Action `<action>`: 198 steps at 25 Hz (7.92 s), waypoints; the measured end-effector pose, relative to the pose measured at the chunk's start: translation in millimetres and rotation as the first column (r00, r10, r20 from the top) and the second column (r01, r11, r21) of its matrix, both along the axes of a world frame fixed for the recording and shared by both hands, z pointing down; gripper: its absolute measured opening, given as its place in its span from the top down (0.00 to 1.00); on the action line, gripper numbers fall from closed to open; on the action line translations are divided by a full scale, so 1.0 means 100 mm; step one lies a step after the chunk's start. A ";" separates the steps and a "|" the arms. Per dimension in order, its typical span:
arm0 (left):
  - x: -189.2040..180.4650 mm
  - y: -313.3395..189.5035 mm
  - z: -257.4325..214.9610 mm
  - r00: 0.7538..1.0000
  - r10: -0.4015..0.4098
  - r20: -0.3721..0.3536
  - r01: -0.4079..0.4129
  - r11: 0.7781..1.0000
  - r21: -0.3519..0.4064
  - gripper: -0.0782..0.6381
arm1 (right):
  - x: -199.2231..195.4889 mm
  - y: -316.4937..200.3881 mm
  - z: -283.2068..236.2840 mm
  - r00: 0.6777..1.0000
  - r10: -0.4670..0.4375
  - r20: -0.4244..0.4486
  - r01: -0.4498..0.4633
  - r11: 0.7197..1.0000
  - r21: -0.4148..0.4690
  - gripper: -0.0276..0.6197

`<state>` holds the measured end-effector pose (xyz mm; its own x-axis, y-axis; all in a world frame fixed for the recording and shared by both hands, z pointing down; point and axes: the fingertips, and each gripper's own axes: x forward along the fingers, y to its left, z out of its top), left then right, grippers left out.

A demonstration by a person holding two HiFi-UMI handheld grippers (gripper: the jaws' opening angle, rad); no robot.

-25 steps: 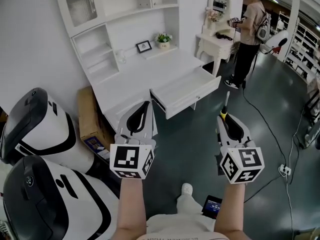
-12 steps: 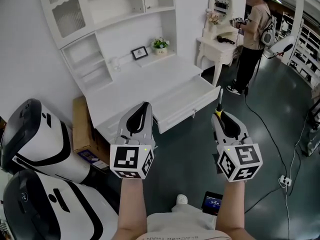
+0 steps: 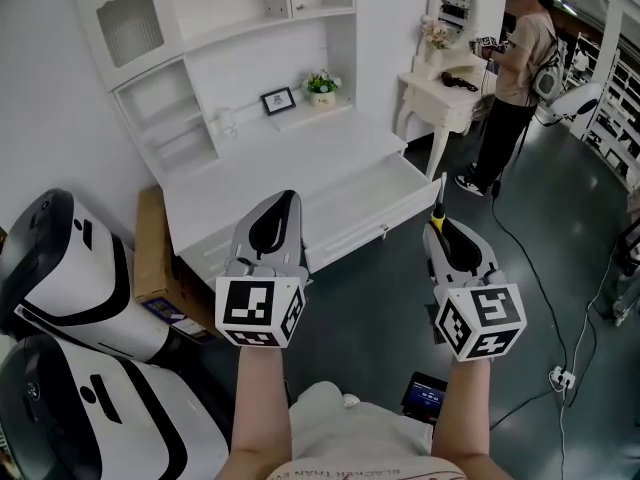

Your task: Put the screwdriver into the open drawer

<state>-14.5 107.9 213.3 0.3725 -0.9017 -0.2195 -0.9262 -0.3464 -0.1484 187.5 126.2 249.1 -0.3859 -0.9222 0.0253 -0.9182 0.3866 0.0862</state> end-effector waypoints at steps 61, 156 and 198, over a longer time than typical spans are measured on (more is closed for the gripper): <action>-0.90 -3.93 0.68 0.989 0.120 -0.091 -0.131 0.982 -0.136 0.88 | -0.75 -3.83 0.80 0.990 0.089 0.109 -0.060 0.966 -0.251 0.83; -0.81 -4.75 2.61 0.994 -0.103 0.041 0.108 0.822 -0.559 0.88 | -0.92 -4.26 5.11 0.991 0.134 0.015 0.008 0.056 -0.998 0.73; -0.58 -4.51 1.38 1.000 0.006 0.003 -0.005 0.954 -0.301 0.88 | -0.93 -4.62 3.30 0.978 0.045 0.202 0.165 0.421 -0.892 0.63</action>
